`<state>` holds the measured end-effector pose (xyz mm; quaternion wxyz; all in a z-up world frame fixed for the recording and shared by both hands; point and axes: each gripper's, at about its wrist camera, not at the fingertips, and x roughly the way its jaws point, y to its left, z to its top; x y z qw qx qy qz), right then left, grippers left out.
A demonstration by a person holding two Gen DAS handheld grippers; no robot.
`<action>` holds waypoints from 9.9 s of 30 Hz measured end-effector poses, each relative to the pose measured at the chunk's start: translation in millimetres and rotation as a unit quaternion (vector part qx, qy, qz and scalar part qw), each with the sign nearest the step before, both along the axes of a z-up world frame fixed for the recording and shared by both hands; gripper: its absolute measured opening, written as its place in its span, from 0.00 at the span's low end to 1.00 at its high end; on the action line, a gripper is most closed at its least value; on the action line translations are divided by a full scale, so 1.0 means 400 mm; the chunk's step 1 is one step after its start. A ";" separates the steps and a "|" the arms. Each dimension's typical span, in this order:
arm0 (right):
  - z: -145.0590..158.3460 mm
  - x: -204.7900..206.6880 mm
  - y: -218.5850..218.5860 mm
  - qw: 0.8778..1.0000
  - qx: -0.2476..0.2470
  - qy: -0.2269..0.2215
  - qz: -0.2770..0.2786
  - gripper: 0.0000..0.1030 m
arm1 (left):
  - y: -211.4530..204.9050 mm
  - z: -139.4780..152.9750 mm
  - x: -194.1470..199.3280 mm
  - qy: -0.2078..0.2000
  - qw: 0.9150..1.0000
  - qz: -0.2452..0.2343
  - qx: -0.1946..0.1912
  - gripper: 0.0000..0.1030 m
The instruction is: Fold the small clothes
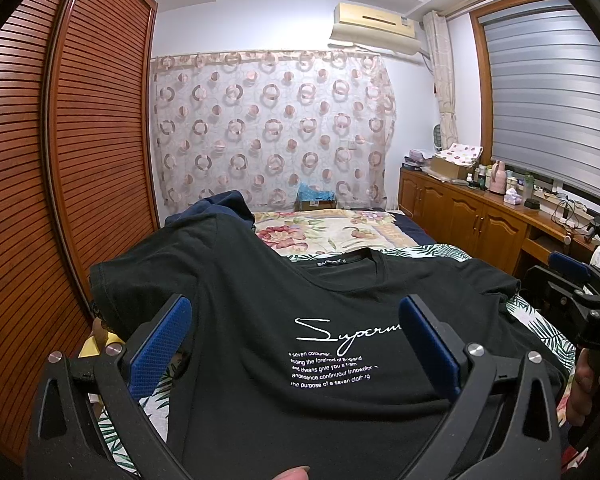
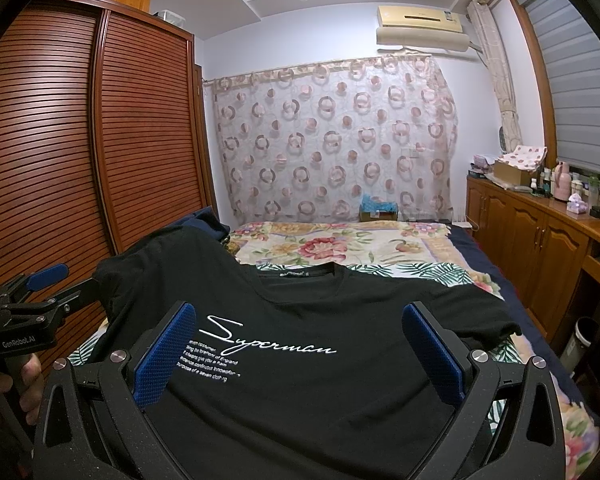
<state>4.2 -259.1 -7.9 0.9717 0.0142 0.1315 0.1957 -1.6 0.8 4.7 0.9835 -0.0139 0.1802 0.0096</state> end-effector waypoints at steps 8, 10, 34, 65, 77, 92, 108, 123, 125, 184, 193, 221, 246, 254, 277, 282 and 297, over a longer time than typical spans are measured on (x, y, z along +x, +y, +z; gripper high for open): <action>0.001 0.002 -0.003 1.000 0.000 0.000 0.000 1.00 | 0.000 0.000 0.000 0.000 1.000 0.000 0.000 1.00; 0.001 0.001 -0.002 1.000 -0.001 0.000 0.000 1.00 | 0.000 0.001 -0.001 0.000 1.000 0.000 0.000 1.00; -0.011 0.021 0.022 0.999 -0.010 0.015 0.028 1.00 | 0.020 0.008 -0.005 0.017 1.000 0.007 -0.005 1.00; -0.025 0.224 0.049 0.986 -0.066 0.084 0.126 0.99 | 0.456 -0.052 0.167 0.096 0.994 0.054 -0.023 0.74; -0.033 0.264 0.061 0.981 -0.062 0.094 0.157 0.99 | 0.610 -0.121 0.342 0.165 0.980 0.080 -0.083 0.48; -0.033 0.242 0.064 0.981 -0.063 0.086 0.159 0.99 | 0.606 -0.124 0.373 0.175 0.980 0.081 -0.052 0.17; -0.042 0.252 0.058 0.983 -0.051 0.093 0.151 0.99 | 0.359 0.128 0.336 0.084 0.996 -0.007 0.036 0.07; -0.058 0.235 0.037 0.987 -0.033 0.095 0.130 0.99 | 0.083 0.204 0.414 0.106 0.982 -0.138 0.067 0.17; -0.058 0.234 0.037 0.987 -0.031 0.099 0.125 0.99 | 0.072 0.201 0.413 0.106 0.981 -0.149 0.072 0.32; -0.032 0.256 0.024 0.982 -0.074 0.154 0.078 0.99 | 0.083 -0.257 0.483 0.250 0.965 -0.059 0.059 0.15; -0.033 0.258 0.029 0.982 -0.069 0.157 0.077 0.99 | 0.061 -0.166 0.380 0.194 0.974 -0.111 0.035 0.07; -0.021 0.268 0.051 0.981 -0.076 0.162 0.075 0.99 | 0.033 -0.098 0.212 0.161 0.972 -0.167 0.020 0.46; 0.047 0.379 0.432 0.941 -0.110 0.190 0.257 0.11 | 0.297 -0.210 0.145 0.191 0.981 -0.042 -0.007 0.78; 0.063 0.299 0.353 0.941 -0.104 0.184 0.264 0.05 | 0.272 -0.194 0.148 0.183 0.982 -0.056 -0.009 0.78; 0.042 0.624 0.518 0.940 -0.110 0.226 0.233 0.50 | 0.224 -0.266 0.175 0.239 0.965 -0.096 -0.039 0.38; -0.006 0.697 0.591 0.922 -0.105 0.279 0.247 0.50 | 0.224 -0.272 0.176 0.240 0.965 -0.098 -0.042 0.18; 0.128 0.771 0.657 0.967 -0.114 0.156 0.166 0.04 | 0.279 -0.256 0.136 0.206 0.977 -0.036 -0.047 0.03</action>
